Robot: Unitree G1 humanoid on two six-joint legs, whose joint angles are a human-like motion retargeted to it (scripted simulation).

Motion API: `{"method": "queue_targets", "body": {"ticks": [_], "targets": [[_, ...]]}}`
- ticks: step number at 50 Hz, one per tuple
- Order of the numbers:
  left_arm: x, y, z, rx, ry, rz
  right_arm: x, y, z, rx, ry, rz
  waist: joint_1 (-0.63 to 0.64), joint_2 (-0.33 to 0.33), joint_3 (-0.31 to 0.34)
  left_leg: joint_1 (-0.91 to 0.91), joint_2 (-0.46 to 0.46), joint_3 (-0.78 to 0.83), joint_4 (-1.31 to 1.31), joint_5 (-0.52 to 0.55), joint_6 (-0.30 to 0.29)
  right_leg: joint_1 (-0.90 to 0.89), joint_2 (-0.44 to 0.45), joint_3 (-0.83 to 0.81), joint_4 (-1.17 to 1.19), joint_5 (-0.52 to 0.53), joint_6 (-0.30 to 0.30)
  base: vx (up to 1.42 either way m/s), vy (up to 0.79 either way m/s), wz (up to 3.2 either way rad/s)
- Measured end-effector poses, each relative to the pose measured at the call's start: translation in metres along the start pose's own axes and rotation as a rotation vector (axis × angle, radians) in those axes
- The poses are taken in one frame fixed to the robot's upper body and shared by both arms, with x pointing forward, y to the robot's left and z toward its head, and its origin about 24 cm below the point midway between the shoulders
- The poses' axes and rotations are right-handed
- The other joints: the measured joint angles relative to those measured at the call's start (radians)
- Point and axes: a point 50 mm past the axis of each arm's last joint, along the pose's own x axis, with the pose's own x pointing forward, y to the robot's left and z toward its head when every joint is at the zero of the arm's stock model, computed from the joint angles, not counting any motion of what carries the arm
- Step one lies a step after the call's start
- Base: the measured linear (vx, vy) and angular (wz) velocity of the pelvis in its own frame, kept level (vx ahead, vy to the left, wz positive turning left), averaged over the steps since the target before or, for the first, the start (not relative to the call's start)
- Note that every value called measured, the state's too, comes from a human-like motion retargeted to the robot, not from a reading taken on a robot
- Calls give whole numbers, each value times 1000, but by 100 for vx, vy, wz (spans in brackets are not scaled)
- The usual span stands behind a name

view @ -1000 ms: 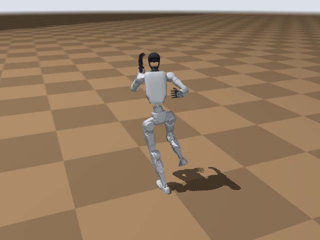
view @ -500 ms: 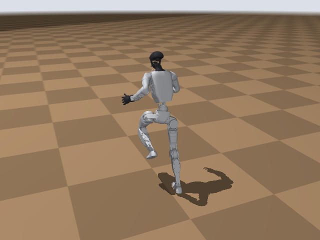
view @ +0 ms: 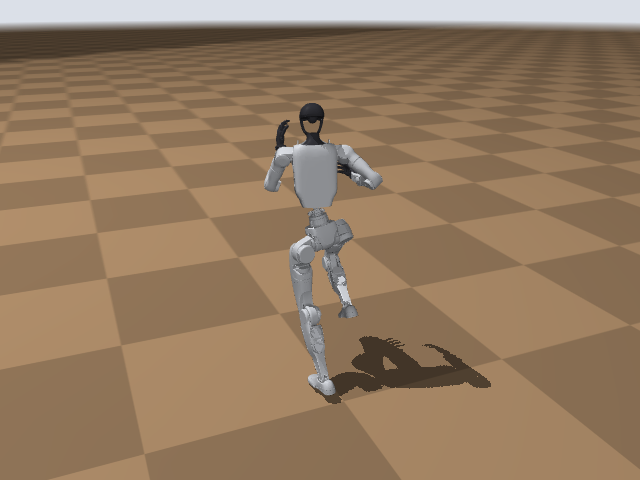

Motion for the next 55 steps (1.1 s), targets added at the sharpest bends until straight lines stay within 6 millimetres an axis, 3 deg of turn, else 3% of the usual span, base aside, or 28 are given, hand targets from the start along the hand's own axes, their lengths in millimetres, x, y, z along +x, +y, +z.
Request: {"method": "queue_targets", "body": {"ticks": [2,3,5,8,10,12,14,16,18,20,23,25,27,28,30,33,35,37,38,40,42,43,45,46,48,50,52,55], "targets": [[12,-8,20,-155,-79,-23,-16,-9,-5,-61,133,6,-83,48,-48,70,32,-10,-100,249,-43,52,-24,-65,-320,50,-16,152,-31,74],[20,-6,28,-345,-87,-37,-22,-16,-6,-117,200,-12,-101,64,-70,94,44,-6,-129,348,-56,97,-19,-96,-515,86,22,154,-37,63],[26,-7,39,-505,-116,-89,-38,-24,-11,-151,308,-47,-136,54,-105,138,36,37,-112,407,-43,222,-11,-112,-938,166,86,154,-40,75],[26,-3,48,-641,-114,-114,-57,-32,-20,-178,423,-123,-137,-80,-70,203,-66,62,201,262,42,529,-27,-19,-1580,277,216,151,-48,52],[16,-3,46,-688,-74,-132,-59,-33,-29,-189,462,-145,-95,-182,-40,161,-141,68,578,139,90,659,-70,51,-1762,353,280,138,-48,-33],[-2,3,34,-685,23,-136,-52,-34,-43,-154,445,-172,-22,-211,-15,1,-131,111,1040,20,158,684,-77,86,-1737,394,238,119,-36,-79],[-34,21,9,-625,225,-47,-31,-33,-58,-102,374,-222,69,-181,25,-181,-72,134,1447,-80,203,644,-30,125,-1552,277,118,112,-26,-122],[-88,44,-18,-525,508,77,14,-27,-61,-81,210,-238,158,-172,61,-355,-82,140,1730,-169,243,604,2,172,-1343,125,53,115,-23,-130],[-147,77,-23,-412,772,156,71,-16,-32,-72,-57,-205,242,-206,62,-524,-115,178,1865,-218,253,628,1,212,-1274,51,48,126,-18,-103],[-184,109,-4,-303,952,131,114,-3,16,-17,-344,-157,342,-271,10,-704,-144,237,1861,-239,275,687,-19,240,-1343,76,85,136,-12,-85],[-206,135,28,-226,1169,-13,130,20,68,90,-613,-107,565,-388,-83,-846,-119,338,1602,-190,290,817,-59,305,-1544,306,138,147,-3,-116],[-213,140,39,-236,1269,-111,125,34,88,138,-709,-36,712,-452,-110,-835,-83,419,1323,-148,306,900,-96,335,-1660,554,188,151,9,-120],[-213,142,45,-256,1306,-190,119,44,98,122,-752,54,814,-476,-114,-741,-72,490,966,-97,285,990,-116,307,-1749,769,245,153,20,-85],[-211,143,47,-260,1304,-218,115,48,102,105,-766,97,843,-468,-115,-678,-80,506,769,-55,257,1041,-110,269,-1780,827,260,154,26,-51],[-202,143,49,-255,1267,-234,108,55,108,87,-793,163,864,-407,-105,-517,-98,490,366,78,174,1166,-59,185,-1805,841,242,154,30,-24],[-187,134,50,-244,1153,-208,95,57,103,112,-781,181,823,-220,-60,-238,-30,412,-49,293,24,1317,98,148,-1618,731,152,152,33,12],[-181,121,47,-240,1052,-216,89,56,91,137,-707,180,760,-116,-22,-96,38,381,-137,291,-43,1284,160,114,-1244,581,101,142,30,50],[-175,102,32,-290,926,-127,92,54,68,123,-590,156,682,-147,9,-82,13,380,-55,78,26,1046,87,105,-683,385,80,120,21,31],[-167,91,20,-352,857,-30,95,52,53,101,-516,118,639,-210,10,-136,-33,372,36,-47,121,867,32,138,-404,326,116,108,15,44],[-138,59,-3,-452,699,56,89,43,12,43,-324,10,520,-262,21,-218,-68,324,209,-216,225,603,49,193,-34,219,135,103,12,108],[-80,24,-9,-538,451,37,60,25,-18,1,-142,-87,393,-245,26,-241,-69,258,274,-265,235,395,102,182,122,164,152,110,8,185],[-47,12,-1,-581,306,17,40,15,-22,-7,-76,-120,327,-224,24,-221,-68,225,255,-260,218,314,105,159,140,148,157,120,2,208],[6,1,27,-627,33,-9,3,-2,-17,-30,34,-144,183,-165,7,-137,-59,154,143,-191,166,203,67,101,80,131,145,131,-6,204],[21,1,41,-620,-71,-16,-10,-8,-14,-47,94,-132,112,-131,-5,-84,-40,125,69,-112,131,176,39,63,-5,131,122,135,-17,165],[40,-2,66,-563,-248,-59,-29,-16,-11,-58,209,-88,8,-48,-41,-17,23,108,-69,102,34,126,21,-19,-236,130,47,132,-28,89],[46,-7,81,-567,-340,-96,-46,-21,-11,-61,328,-55,-71,17,-65,55,84,118,-187,343,-60,159,29,-99,-560,164,23,139,-38,78],[47,-7,85,-574,-362,-129,-60,-25,-12,-77,419,-44,-116,12,-72,140,85,141,-218,453,-78,283,32,-135,-963,226,66,146,-44,113],[47,1,75,-570,-298,-136,-71,-31,-16,-126,495,-72,-117,-118,-45,247,-33,93,-5,371,18,545,-31,-119,-1562,312,198,146,-54,76]]}}
